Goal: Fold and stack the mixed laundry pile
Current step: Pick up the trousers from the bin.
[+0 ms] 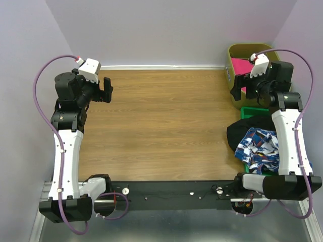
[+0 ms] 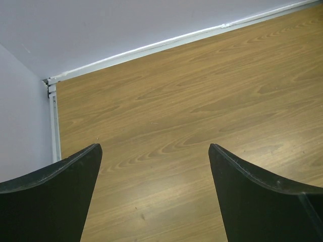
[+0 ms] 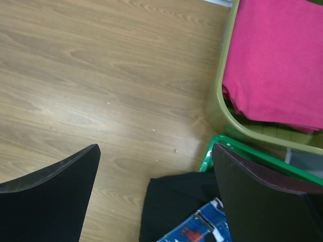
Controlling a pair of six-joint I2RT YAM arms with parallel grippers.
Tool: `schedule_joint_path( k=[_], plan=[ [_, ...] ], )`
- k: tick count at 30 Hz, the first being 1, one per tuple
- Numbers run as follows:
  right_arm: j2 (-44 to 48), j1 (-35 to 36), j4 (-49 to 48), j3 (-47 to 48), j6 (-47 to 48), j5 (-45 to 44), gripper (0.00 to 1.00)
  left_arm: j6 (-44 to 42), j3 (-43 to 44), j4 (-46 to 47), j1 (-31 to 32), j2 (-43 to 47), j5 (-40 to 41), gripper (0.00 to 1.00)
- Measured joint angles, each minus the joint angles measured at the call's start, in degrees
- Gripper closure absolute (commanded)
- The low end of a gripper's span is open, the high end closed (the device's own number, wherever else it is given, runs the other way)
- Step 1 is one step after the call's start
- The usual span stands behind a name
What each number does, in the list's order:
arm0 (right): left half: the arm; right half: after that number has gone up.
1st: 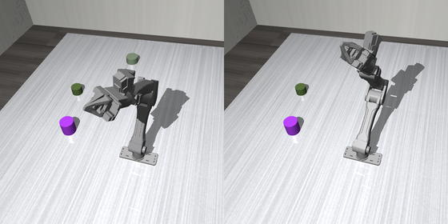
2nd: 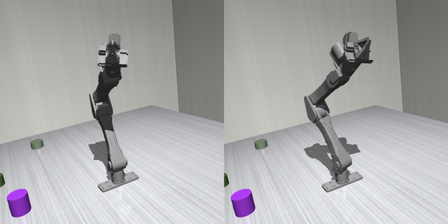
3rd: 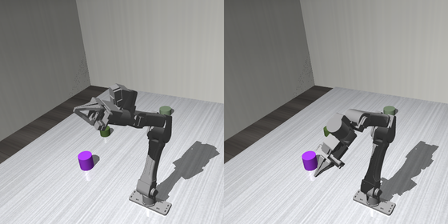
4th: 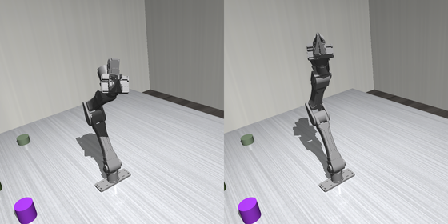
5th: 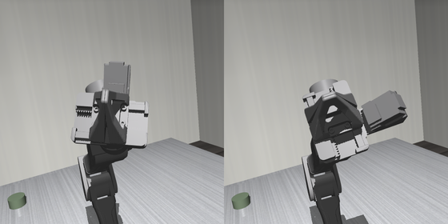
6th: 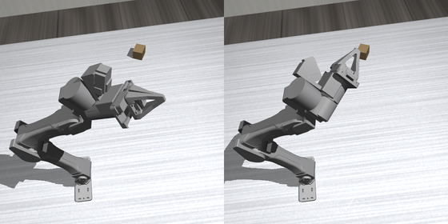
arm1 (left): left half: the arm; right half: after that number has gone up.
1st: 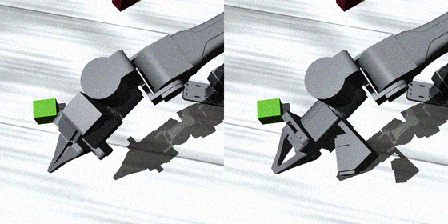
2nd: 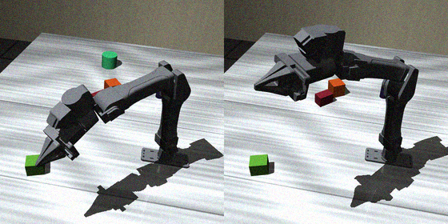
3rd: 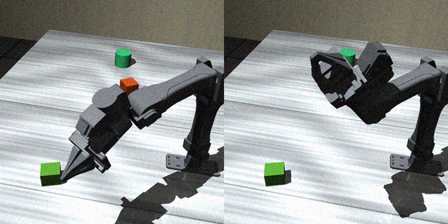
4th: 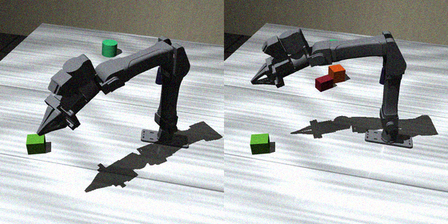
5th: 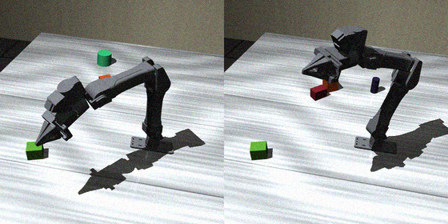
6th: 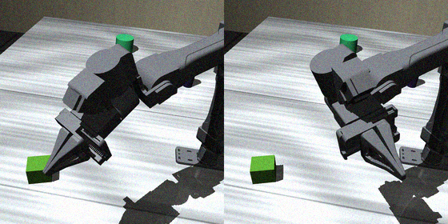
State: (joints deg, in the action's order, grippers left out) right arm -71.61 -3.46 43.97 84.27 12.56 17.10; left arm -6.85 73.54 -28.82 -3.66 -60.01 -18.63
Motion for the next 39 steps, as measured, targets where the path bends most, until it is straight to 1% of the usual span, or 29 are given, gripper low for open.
schedule_joint_path(
  k=[5, 9, 11, 16, 24, 28, 31, 39],
  plan=[
    [-0.28, 0.0, 4.22, 0.02, 4.96, -2.69, 0.0, -1.38, 0.0, -0.11, 0.04, -0.2, -0.04, 0.04],
    [0.33, 0.0, 8.79, -0.09, 8.87, -8.35, 0.0, -2.86, 0.0, -0.66, 0.22, -0.94, -0.02, 0.04],
    [2.34, 0.0, 10.38, -1.53, 11.06, -12.33, 0.0, -3.48, 0.0, -0.79, 0.44, -1.25, -0.02, 0.04],
    [8.46, -0.81, 14.86, -8.2, 15.15, -21.59, 0.0, -5.03, -0.28, -0.85, 0.94, -1.84, -0.11, 0.04],
    [11.37, -4.48, 21.73, -15.39, 17.79, -37.16, 0.0, -6.69, -1.9, -0.87, 2.67, -3.19, -0.79, 0.04],
    [11.74, -5.35, 22.12, -20.46, 18.27, -41.55, 0.0, -7.06, -2.23, -0.83, 2.78, -3.69, -1.77, 0.04],
    [10.38, -6.08, 22.29, -26.1, 18.93, -44.09, 0.0, -7.23, -2.56, -0.74, 2.93, -3.82, -2.23, 0.04],
    [9.07, -7.74, 21.86, -35.52, 20.33, -47.93, 0.0, -7.74, -5.22, 0.7, 2.99, -4.0, -3.52, 0.04]
  ],
)
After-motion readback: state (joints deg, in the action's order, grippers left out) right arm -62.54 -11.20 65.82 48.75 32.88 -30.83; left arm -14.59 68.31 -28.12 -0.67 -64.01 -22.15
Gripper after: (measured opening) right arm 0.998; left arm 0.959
